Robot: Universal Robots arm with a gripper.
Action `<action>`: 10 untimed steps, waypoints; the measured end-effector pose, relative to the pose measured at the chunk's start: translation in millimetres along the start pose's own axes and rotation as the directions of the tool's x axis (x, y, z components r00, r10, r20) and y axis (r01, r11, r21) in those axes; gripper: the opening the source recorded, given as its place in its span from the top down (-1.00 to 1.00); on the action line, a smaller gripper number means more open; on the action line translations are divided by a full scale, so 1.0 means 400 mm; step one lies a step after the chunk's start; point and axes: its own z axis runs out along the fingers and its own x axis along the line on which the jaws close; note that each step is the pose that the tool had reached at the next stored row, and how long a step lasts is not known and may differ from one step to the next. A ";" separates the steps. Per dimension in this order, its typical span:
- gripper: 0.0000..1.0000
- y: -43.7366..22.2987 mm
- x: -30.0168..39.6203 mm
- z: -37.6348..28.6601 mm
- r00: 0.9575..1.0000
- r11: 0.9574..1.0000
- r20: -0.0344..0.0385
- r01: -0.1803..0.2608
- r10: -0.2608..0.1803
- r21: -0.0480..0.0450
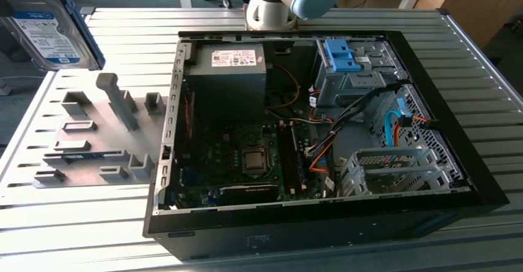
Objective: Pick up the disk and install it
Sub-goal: 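Pick up the disk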
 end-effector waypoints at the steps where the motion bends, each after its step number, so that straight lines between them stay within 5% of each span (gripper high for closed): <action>1: 0.26 0.000 0.000 -0.001 1.000 1.000 0.000 0.000 0.000 0.000; 10: 0.26 0.000 0.000 -0.017 1.000 1.000 0.000 0.000 0.000 0.000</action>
